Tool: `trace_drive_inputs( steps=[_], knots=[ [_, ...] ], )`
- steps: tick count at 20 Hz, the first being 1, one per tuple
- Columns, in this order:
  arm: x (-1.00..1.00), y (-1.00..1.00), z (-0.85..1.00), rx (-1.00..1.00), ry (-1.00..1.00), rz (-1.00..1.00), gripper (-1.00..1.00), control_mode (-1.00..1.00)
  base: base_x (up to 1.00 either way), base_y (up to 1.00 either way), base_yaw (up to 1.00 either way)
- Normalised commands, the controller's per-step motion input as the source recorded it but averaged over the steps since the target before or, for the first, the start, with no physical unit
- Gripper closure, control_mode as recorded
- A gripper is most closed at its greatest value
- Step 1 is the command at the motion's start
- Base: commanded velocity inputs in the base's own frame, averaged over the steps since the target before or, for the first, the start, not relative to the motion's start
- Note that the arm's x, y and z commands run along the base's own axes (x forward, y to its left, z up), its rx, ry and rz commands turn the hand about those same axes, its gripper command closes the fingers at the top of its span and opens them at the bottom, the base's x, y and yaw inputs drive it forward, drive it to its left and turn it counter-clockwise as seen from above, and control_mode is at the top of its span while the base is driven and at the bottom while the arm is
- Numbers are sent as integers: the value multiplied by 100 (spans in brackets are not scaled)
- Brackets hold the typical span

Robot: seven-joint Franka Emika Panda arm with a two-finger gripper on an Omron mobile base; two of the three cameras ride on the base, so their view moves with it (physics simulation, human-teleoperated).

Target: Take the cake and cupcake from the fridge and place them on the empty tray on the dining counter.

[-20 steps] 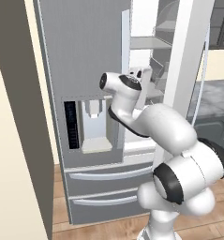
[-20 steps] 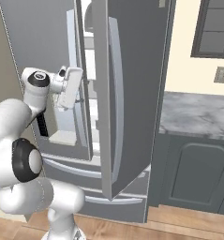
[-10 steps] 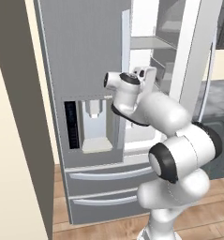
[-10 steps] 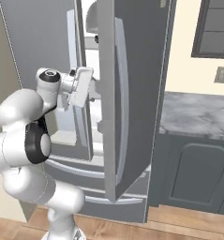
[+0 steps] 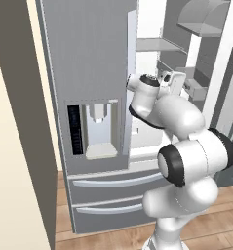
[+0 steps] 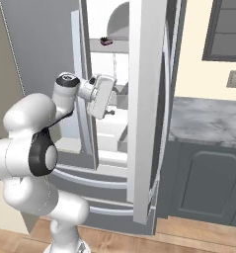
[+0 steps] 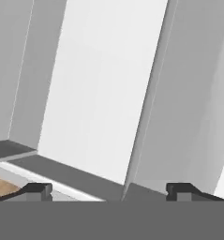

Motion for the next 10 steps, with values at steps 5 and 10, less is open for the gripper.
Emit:
trace_drive_inputs(
  steps=[5, 10],
  knots=[
    [-74, -100, 0, 8, -2, -19, -100, -100, 0, 0, 0],
    [-62, -94, 0, 14, -7, -13, -100, -100, 0, 0, 0]
  ],
)
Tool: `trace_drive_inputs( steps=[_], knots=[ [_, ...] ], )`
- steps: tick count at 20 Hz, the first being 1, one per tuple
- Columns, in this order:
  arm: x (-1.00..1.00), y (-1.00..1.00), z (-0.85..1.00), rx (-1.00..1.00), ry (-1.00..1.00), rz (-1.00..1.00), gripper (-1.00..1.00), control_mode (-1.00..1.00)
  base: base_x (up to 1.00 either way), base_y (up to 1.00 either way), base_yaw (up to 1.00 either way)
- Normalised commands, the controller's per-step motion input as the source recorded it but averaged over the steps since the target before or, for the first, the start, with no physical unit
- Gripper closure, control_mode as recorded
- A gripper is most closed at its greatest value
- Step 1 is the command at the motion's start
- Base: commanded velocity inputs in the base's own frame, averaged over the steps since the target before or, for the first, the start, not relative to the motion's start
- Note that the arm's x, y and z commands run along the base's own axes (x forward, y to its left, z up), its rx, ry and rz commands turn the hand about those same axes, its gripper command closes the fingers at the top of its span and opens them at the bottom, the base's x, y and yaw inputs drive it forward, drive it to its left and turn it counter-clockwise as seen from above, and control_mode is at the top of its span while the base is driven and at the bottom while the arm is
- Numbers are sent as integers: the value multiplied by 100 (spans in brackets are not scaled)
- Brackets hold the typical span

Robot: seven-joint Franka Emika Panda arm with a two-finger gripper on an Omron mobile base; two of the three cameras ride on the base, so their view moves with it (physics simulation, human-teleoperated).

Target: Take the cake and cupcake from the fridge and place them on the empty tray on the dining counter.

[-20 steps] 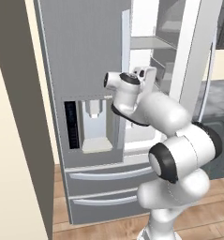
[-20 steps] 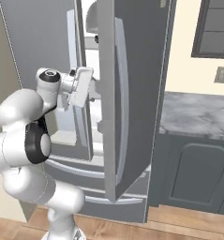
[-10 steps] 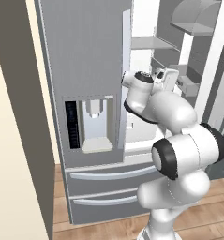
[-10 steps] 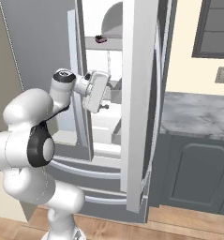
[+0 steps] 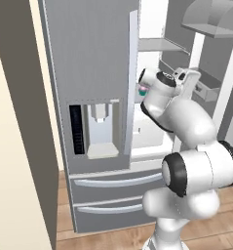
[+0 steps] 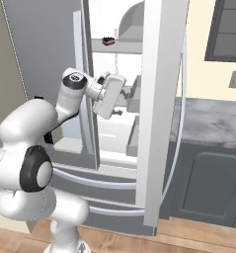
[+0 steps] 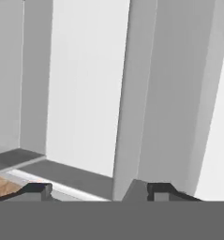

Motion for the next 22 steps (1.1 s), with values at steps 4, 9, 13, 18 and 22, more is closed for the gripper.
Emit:
trace_drive_inputs(
  steps=[4, 9, 13, 18, 22],
  knots=[
    [-62, -7, 14, 25, -25, 0, -100, -100, 0, 0, 0],
    [-59, 64, 19, 29, -40, 0, -100, -100, 0, 0, 0],
    [-54, 92, -1, 29, -37, 0, -100, -100, 0, 0, 0],
    [-23, 84, -13, 30, -30, 9, -100, -100, 0, 0, 0],
    [-1, 52, -2, 21, -19, 33, -100, -100, 0, 0, 0]
  ],
)
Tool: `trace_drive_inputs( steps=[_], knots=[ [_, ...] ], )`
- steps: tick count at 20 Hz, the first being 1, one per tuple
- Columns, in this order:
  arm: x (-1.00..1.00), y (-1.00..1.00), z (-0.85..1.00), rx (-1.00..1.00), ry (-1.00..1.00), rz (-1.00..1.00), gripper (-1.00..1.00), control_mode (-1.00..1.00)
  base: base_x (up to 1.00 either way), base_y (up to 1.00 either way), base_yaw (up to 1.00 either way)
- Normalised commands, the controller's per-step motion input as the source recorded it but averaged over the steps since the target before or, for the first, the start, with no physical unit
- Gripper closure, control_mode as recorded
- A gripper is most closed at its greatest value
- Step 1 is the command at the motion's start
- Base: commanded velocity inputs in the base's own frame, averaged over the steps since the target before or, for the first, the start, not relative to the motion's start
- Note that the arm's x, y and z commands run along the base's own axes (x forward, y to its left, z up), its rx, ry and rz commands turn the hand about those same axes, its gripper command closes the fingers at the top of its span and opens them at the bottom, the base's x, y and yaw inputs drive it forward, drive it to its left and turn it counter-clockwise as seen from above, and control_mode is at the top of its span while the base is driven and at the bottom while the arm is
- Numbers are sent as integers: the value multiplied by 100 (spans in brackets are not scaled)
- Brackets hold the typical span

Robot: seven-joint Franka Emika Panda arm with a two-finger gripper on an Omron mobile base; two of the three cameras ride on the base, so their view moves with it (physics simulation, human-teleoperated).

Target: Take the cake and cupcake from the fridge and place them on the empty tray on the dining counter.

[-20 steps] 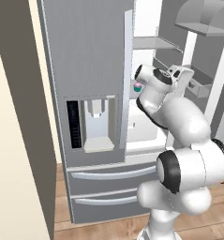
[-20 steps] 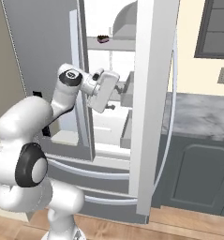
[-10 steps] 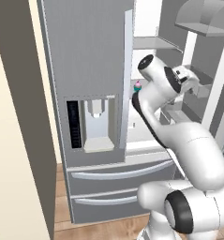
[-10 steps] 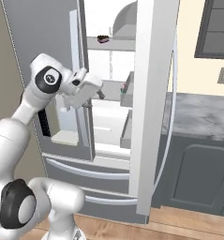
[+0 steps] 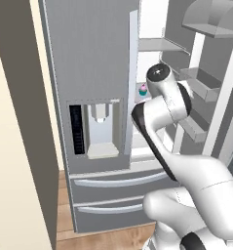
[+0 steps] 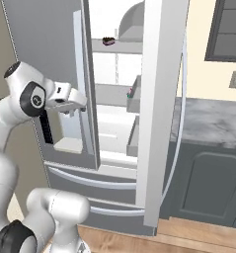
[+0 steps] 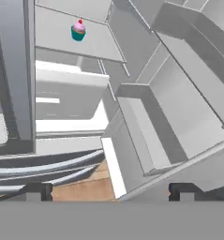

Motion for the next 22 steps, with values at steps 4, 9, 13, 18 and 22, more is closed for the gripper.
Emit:
trace_drive_inputs(
  steps=[4, 9, 13, 18, 22],
  knots=[
    [5, 38, 0, 11, -13, 41, -100, -100, 0, 0, 0],
    [46, 38, 0, 19, -17, 30, -100, -100, 0, 0, 0],
    [49, 27, 0, 23, -12, 3, -100, -100, 0, 0, 0],
    [49, 15, 0, 16, -3, -2, -100, -100, 0, 0, 0],
    [57, 5, 0, 0, 0, -5, -100, -100, 0, 0, 0]
  ],
)
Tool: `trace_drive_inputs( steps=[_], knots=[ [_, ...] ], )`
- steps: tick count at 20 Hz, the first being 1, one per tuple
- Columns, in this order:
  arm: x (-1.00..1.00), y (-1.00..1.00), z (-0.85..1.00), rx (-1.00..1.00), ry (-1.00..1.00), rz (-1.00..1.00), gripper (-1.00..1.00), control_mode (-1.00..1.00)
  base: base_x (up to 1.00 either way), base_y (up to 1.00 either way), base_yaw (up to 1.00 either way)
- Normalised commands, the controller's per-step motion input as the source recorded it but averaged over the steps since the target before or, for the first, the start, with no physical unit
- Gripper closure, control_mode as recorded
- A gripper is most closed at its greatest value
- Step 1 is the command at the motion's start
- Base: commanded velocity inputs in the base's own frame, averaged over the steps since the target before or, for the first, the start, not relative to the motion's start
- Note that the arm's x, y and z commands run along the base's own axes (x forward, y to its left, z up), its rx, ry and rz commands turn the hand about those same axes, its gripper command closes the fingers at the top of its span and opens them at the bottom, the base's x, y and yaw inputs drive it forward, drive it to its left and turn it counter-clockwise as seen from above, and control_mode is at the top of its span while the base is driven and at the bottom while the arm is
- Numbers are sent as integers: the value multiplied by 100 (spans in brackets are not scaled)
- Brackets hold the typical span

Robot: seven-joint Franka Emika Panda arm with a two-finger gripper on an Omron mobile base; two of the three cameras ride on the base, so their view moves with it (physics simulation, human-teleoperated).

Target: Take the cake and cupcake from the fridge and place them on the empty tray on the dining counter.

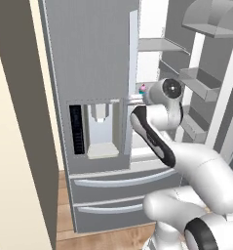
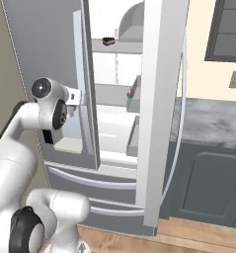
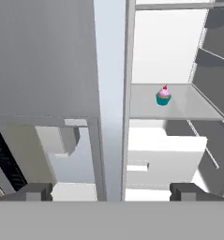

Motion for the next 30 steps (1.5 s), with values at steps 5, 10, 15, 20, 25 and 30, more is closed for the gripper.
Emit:
trace_drive_inputs(
  steps=[5, 10, 15, 20, 25, 30],
  knots=[
    [75, 0, 0, 0, 0, -1, -100, -100, 0, 0, 0],
    [84, 8, 0, 0, 0, 0, -100, -100, 0, 0, 0],
    [67, 1, 0, 0, 0, 0, -100, -100, 0, 0, 0],
    [60, 0, -5, 0, 0, 0, -100, -100, 0, 0, 0],
    [54, 0, -9, 0, 0, 0, -100, -100, 0, 0, 0],
    [45, 3, -2, 0, 0, 0, 100, -100, 0, 0, 0]
  ],
)
